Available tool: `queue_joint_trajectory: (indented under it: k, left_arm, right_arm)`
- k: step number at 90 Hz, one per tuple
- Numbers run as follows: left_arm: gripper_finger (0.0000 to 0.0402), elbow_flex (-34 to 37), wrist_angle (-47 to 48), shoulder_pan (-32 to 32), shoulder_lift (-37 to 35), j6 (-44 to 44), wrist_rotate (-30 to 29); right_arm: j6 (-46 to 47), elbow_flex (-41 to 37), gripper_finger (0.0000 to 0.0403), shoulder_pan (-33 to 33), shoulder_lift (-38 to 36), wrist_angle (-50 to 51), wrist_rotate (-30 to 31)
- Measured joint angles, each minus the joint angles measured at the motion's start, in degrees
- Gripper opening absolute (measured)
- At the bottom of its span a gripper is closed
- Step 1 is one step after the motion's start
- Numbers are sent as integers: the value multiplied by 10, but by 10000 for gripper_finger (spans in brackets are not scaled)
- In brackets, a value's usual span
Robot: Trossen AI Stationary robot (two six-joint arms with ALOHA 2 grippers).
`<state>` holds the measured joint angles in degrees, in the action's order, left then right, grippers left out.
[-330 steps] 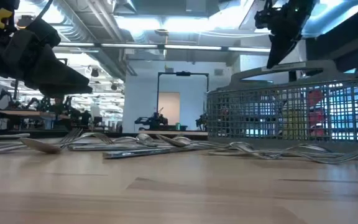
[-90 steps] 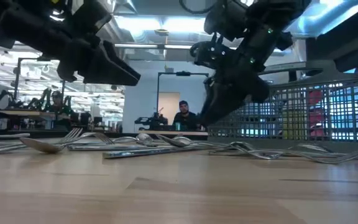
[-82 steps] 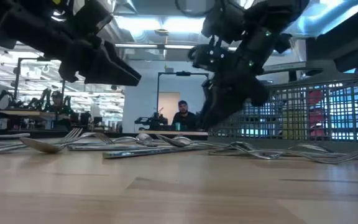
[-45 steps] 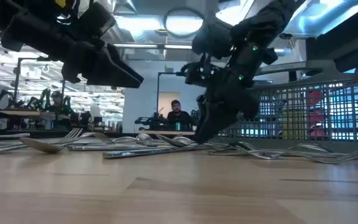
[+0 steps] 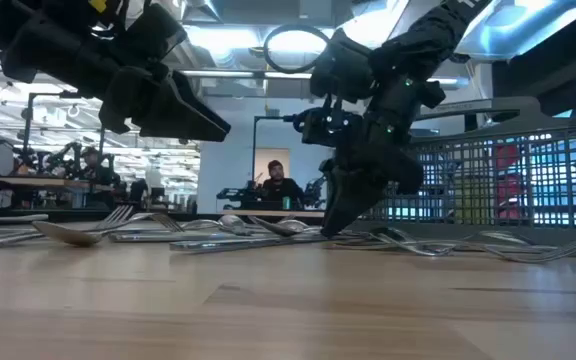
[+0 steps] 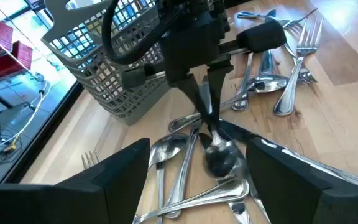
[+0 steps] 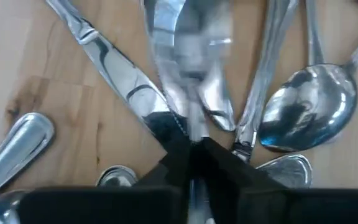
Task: Sort silverware
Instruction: Put the silver spoon into the gray silverware organizer
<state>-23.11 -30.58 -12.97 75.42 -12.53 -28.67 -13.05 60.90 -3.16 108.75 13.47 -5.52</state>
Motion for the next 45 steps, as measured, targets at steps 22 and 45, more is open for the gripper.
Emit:
queue_joint_trajectory:
  k: [22,45]
  left_arm:
    - [254,0,1,0,0,1,0]
    - [254,0,1,0,0,1,0]
  right_arm:
    - [6,0,7,0,-5,3,-17]
    - [52,20,4,-3,-53,2,-34]
